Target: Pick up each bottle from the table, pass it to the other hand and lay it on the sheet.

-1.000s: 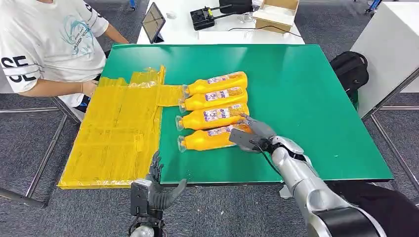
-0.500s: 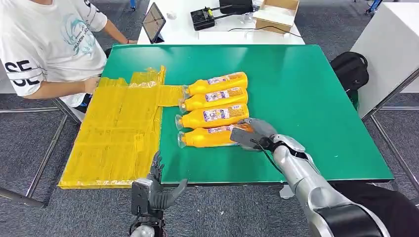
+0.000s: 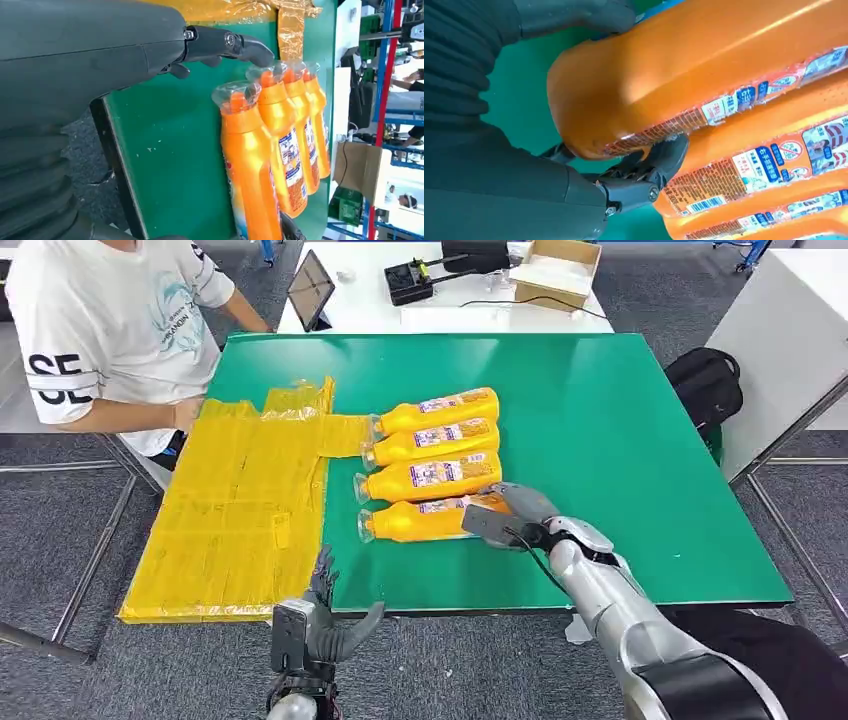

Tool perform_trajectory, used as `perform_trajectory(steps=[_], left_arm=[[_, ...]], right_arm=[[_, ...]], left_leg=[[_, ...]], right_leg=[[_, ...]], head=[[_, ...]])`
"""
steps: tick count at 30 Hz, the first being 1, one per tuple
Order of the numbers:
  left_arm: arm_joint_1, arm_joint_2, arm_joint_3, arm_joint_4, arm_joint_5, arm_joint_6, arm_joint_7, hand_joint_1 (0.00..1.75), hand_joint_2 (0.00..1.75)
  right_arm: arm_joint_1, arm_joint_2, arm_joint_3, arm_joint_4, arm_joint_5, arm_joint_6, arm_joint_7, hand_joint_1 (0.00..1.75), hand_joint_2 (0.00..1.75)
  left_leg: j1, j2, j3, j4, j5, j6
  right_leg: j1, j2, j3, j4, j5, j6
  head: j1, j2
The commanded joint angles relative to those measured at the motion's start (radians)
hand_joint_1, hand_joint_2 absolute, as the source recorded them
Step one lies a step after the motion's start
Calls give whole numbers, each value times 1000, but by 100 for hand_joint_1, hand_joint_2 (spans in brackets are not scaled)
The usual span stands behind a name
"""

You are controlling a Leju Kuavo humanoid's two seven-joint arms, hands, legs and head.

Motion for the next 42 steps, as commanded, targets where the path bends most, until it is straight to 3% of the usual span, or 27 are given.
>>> perform_trajectory(steps=[1,7,9,17,20,22,23,24,38,42], left_arm=[[-50,-42,-4,68,4,2,4,0,175],[-50,-42,-4,68,4,2,4,0,175],[-49,-42,-3,69,2,1,4,0,175],[-44,-42,1,67,2,3,4,0,175],[-42,-42,4,67,1,5,4,0,175],[-42,-42,4,72,2,3,4,0,175],[-42,-42,2,74,3,3,4,0,175],[-42,-42,2,74,3,3,4,0,175],[-43,-42,1,78,11,4,4,0,175],[-33,-42,4,66,13,13,4,0,175]], right_arm=[[45,-15,68,84,-9,10,0,23,175],[45,-15,68,84,-9,10,0,23,175],[42,-16,69,80,-12,10,-2,14,175],[40,-28,80,63,-44,6,-3,21,175],[47,-21,73,54,-60,-11,-4,51,175],[55,-14,70,48,-67,-26,-4,129,175],[62,-10,66,44,-72,-38,-4,141,175],[62,-10,66,44,-72,-38,-4,171,175],[98,8,54,23,-92,-106,8,173,175],[158,42,18,-61,-108,-224,-45,175,175]], left_leg=[[1,-4,1,-1,1,1],[0,-2,0,0,1,2],[0,-2,-1,-1,1,2],[0,-2,-1,0,1,2],[0,-2,0,-1,1,2],[0,-3,0,-1,1,2],[0,-2,-1,-1,0,2],[0,-2,-1,0,1,1],[1,-2,-1,0,0,2],[0,-2,-1,-1,0,2]], right_leg=[[1,-6,3,-2,0,-2],[1,-4,2,-1,-1,-2],[1,-3,2,-1,0,-1],[1,-3,2,-1,0,-1],[0,-3,2,-1,0,-2],[1,-4,2,-1,-1,-3],[1,-3,2,-1,0,-2],[1,-2,1,-1,0,-1],[1,-3,1,-1,0,-2],[1,-3,2,-2,-1,-2]], head=[[0,0],[1,0],[1,0],[0,0],[0,0],[0,0],[0,0],[0,0],[0,0],[0,0]])
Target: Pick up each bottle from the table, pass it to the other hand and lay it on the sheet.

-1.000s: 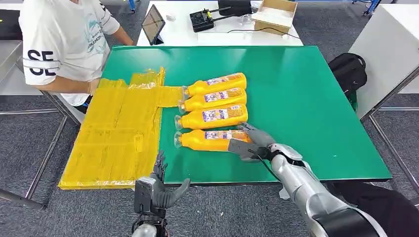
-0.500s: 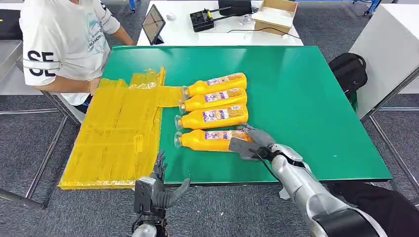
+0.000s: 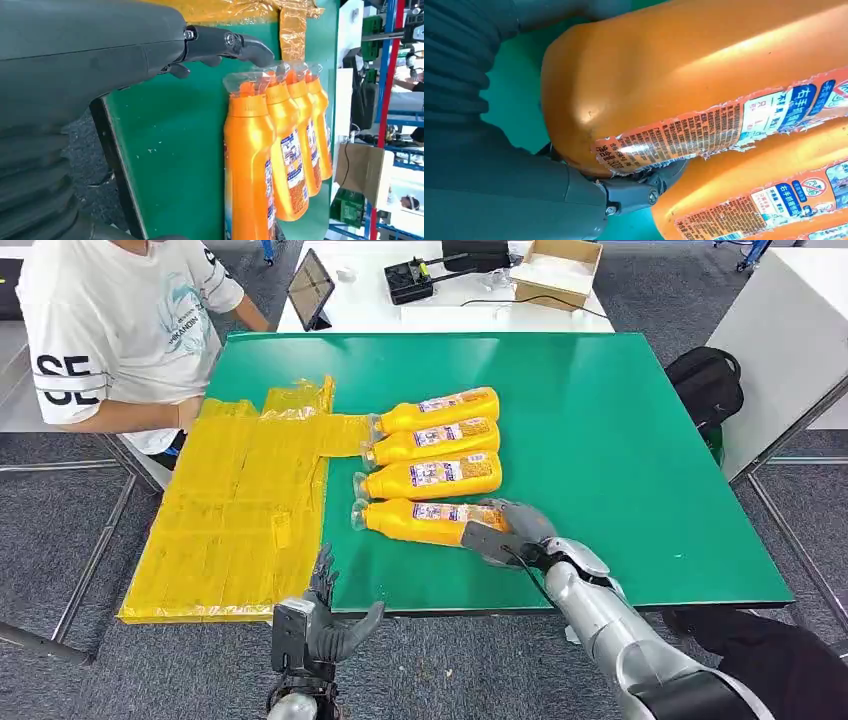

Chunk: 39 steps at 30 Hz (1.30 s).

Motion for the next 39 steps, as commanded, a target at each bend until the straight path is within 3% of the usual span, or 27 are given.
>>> perform_trajectory(steps=[1,3,12,16,19,28,33,39], left_arm=[[-24,-42,7,54,10,14,4,0,175],[-13,-42,8,41,6,16,4,0,175],[-15,-42,7,41,7,17,4,0,175],[-3,-42,1,26,18,30,4,0,175],[1,-42,-4,22,22,41,4,0,175],[3,-42,6,21,53,13,4,0,175],[0,-42,9,27,86,-27,4,0,175],[13,-42,18,-75,202,-305,4,0,175]], right_arm=[[144,65,-56,-140,-30,-195,-62,175,175],[236,95,-83,-305,-27,-243,-64,175,175],[256,97,-111,-355,-48,-247,-88,175,175],[467,189,-247,-753,-155,-384,-209,175,175],[553,232,-299,-907,-216,-451,-253,175,175],[589,272,-374,-942,-295,-518,-335,175,175],[596,273,-364,-952,-301,-498,-351,175,175],[631,303,-273,-913,-258,-447,-428,175,175]], left_leg=[[1,-2,2,-1,-1,1],[1,-1,3,-2,-1,1],[0,-3,-5,0,-1,2],[0,-4,-6,0,-2,2],[0,-4,-11,0,-1,1],[0,-5,-9,1,-4,1],[0,-3,-12,0,-2,0],[0,-2,-11,0,-3,0]], right_leg=[[1,-3,3,-2,-1,-2],[2,-3,4,-2,-1,-4],[1,-4,-3,0,-2,-3],[1,-5,-3,1,-4,-3],[0,-5,-8,1,-3,-2],[0,-6,-6,1,-6,0],[0,-4,-9,0,-4,1],[1,-3,-8,0,-5,0]], head=[[0,0],[0,0],[0,0],[1,0],[0,0],[0,0],[0,0],[0,0]])
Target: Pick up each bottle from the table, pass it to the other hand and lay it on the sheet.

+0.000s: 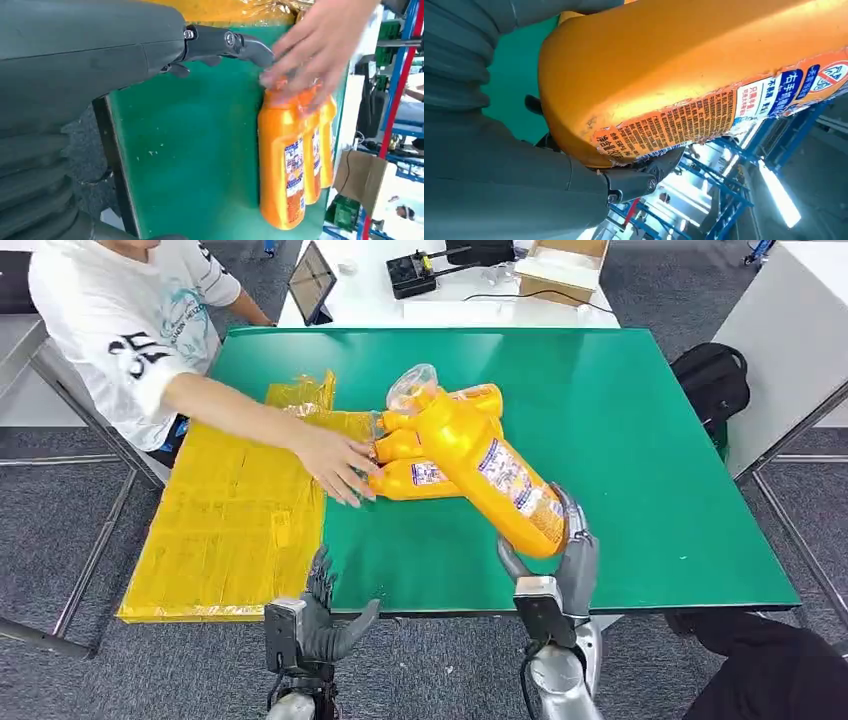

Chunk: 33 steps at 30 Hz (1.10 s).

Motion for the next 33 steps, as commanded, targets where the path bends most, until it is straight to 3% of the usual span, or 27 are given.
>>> perform_trajectory(steps=[1,3,11,16,24,29,33], left_arm=[[19,-41,18,-116,116,-291,4,0,175],[39,-41,26,-193,137,-354,34,0,175],[43,-40,26,-204,148,-384,31,0,175],[56,-40,26,-267,153,-417,37,0,175],[50,-42,36,-229,192,-450,44,0,175],[40,-42,35,-213,194,-448,43,0,175],[31,-42,23,-192,193,-442,43,0,175]], right_arm=[[29,53,50,47,15,71,-71,175,175],[26,70,59,116,9,90,-103,175,175],[26,76,58,140,4,104,-119,175,175],[30,89,113,250,3,95,-129,175,175],[26,51,136,286,-74,72,-129,175,175],[-5,73,167,430,-13,115,-129,175,175],[-38,82,263,587,2,77,-129,175,175]], left_leg=[[0,1,2,0,-2,1],[1,1,4,0,-3,1],[0,1,2,0,-1,1],[1,1,2,-1,-1,1],[0,0,5,-1,-2,2],[1,1,5,-1,-2,1],[1,2,6,-2,-2,1]], right_leg=[[1,0,2,0,-2,-2],[1,0,4,0,-2,-3],[1,0,2,-1,-1,-2],[1,0,3,-1,-1,-2],[1,-1,5,-2,-2,-2],[1,0,5,-2,-2,-3],[1,0,6,-2,-2,-3]], head=[[0,0],[0,0],[0,0],[0,0],[0,0],[0,0],[0,0]])
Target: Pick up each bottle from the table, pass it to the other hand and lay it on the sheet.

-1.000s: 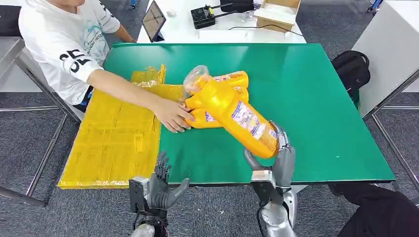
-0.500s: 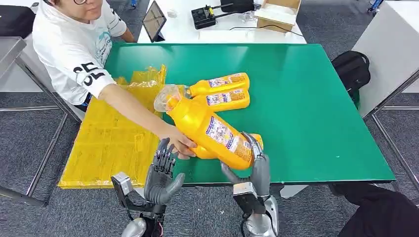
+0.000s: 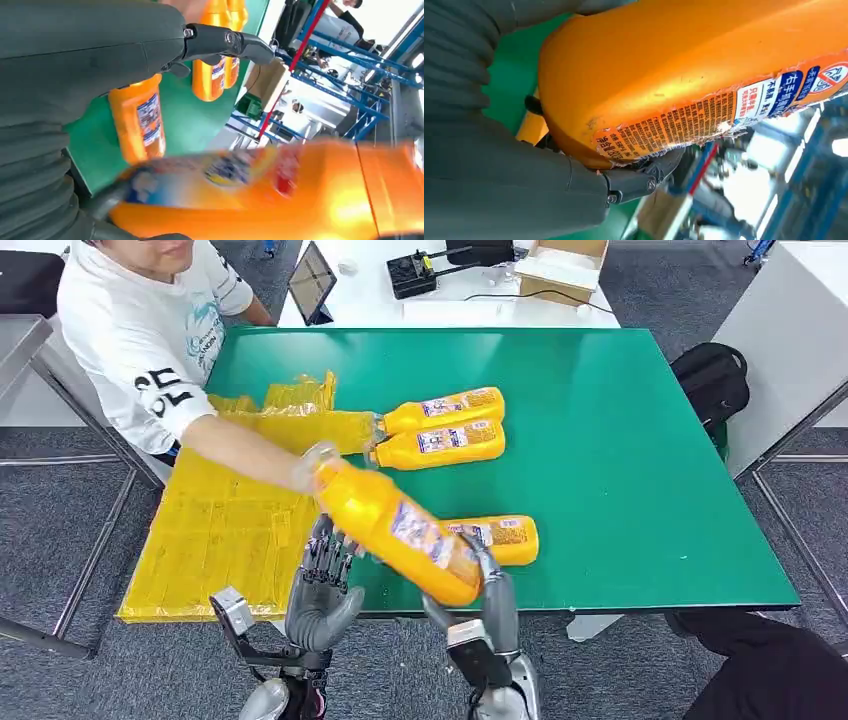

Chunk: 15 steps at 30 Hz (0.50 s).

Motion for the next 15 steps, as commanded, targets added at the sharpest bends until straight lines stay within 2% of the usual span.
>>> perform_trajectory(steps=[1,3,9,10,15], left_arm=[[-18,-42,-4,71,2,6,5,0,175],[-26,-42,-9,87,2,9,5,0,175],[-39,-42,-19,116,5,15,4,0,175],[-40,-42,-22,119,7,16,3,0,175],[-42,-42,-23,121,9,16,2,0,175]], right_arm=[[-86,-1,142,357,12,-15,-35,175,175],[-117,8,204,469,37,-22,-35,175,175],[-141,25,270,579,38,-20,-35,175,175],[-146,30,277,601,37,-23,-35,175,175],[-147,34,283,610,37,-23,-35,175,175]], left_leg=[[1,2,8,-2,-2,1],[1,1,4,-1,-1,1],[1,1,10,-1,-4,2],[1,-1,5,-1,-1,1],[1,-1,5,-1,-2,1]], right_leg=[[2,0,8,-2,-2,-4],[1,0,4,-1,-1,-2],[2,-1,10,-2,-4,-4],[1,-2,5,-1,-2,-2],[2,-3,5,-1,-3,-3]], head=[[0,0],[0,0],[1,0],[1,0],[1,0]])
